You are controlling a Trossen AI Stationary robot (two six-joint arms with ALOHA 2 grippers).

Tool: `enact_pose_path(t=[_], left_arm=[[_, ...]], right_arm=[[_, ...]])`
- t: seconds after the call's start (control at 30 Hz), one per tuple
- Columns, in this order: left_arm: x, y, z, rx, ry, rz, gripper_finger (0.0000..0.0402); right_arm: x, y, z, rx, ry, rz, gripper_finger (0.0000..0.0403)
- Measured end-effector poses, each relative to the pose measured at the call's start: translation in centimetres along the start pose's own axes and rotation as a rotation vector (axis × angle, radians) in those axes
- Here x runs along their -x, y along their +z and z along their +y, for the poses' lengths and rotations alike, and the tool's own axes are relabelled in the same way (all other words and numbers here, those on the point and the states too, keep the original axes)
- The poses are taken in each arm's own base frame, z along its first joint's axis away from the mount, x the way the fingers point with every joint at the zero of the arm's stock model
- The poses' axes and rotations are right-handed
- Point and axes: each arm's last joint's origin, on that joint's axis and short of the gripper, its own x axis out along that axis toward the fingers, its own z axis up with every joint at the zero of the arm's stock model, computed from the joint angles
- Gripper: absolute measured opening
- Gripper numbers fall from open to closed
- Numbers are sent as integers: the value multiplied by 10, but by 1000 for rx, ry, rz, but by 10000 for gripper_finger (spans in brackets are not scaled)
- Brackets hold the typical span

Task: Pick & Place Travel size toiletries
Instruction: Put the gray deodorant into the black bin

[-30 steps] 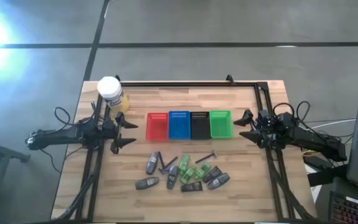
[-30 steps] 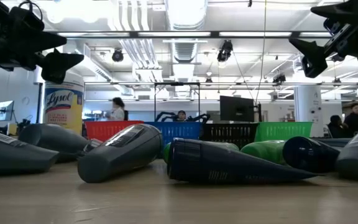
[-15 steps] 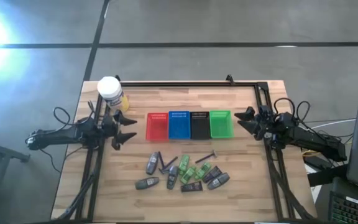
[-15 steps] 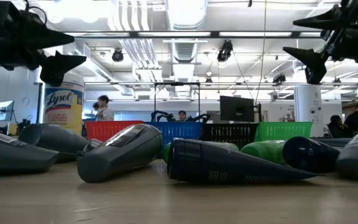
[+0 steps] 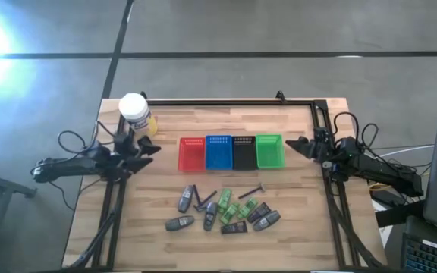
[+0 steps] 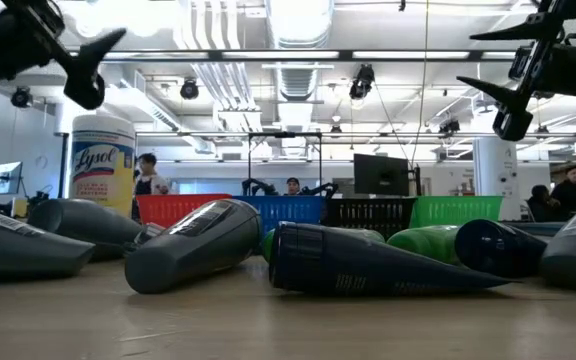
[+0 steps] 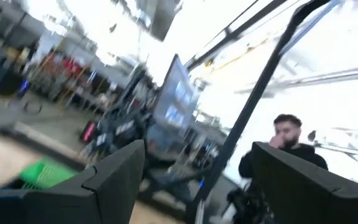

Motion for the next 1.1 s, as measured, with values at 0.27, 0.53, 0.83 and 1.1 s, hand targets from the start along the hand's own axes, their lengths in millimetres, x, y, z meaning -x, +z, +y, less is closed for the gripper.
enact_pose_path(t=[0.27, 0.53, 0.83, 1.1], left_arm=[[0, 7, -4, 1, -39, -67, 300], [0, 5, -4, -3, -46, -46, 300], [0, 5, -4, -53, -45, -47, 300], [0, 5, -4, -61, -41, -41, 300]], right_arm=[[0, 6, 15, -40, 144, -74, 235], [-12, -3, 24, -207, 82, 208, 234], [-44, -30, 59, 59, -281, 872, 212], [-83, -55, 72, 158, -504, 1192, 198]])
